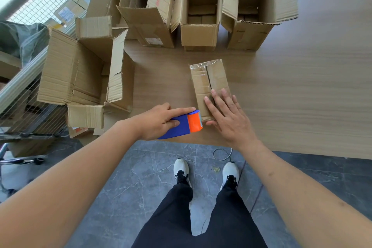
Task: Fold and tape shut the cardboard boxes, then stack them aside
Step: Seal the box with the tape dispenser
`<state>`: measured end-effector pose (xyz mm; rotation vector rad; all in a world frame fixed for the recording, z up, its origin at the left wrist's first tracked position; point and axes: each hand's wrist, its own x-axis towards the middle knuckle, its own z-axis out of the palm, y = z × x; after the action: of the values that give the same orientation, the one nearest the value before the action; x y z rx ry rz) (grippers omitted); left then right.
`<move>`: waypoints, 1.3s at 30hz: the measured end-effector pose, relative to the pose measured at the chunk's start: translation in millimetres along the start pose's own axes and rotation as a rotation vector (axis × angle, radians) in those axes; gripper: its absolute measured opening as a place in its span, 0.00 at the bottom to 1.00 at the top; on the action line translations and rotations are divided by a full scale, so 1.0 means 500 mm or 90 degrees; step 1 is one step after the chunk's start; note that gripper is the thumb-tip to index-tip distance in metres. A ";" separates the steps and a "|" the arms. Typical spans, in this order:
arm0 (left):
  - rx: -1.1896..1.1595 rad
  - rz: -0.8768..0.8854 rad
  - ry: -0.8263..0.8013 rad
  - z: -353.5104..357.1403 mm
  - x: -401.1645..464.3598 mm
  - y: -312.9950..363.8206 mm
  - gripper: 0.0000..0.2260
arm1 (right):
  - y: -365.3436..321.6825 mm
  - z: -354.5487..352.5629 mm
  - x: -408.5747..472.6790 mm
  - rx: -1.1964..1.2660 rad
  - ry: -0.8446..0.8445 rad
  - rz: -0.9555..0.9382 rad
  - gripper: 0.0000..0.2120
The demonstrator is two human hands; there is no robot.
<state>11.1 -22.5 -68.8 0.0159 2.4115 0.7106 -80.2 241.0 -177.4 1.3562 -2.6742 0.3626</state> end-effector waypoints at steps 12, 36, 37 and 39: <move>-0.076 -0.036 -0.019 -0.018 -0.059 -0.056 0.25 | 0.000 0.019 0.015 -0.015 0.087 0.009 0.24; 0.163 -0.227 -0.070 -0.022 0.026 -0.011 0.21 | -0.007 -0.032 0.012 -0.008 -0.053 0.035 0.25; 0.153 -0.232 -0.060 -0.021 0.020 -0.020 0.21 | -0.007 -0.032 0.013 -0.007 -0.060 0.034 0.26; 0.138 -0.214 -0.011 -0.016 0.012 -0.026 0.22 | -0.009 -0.031 0.017 0.004 -0.065 0.042 0.26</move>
<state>3.6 -36.3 -73.1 -0.2863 2.3819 0.2931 -81.6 236.0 -159.8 1.3264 -2.8082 0.3154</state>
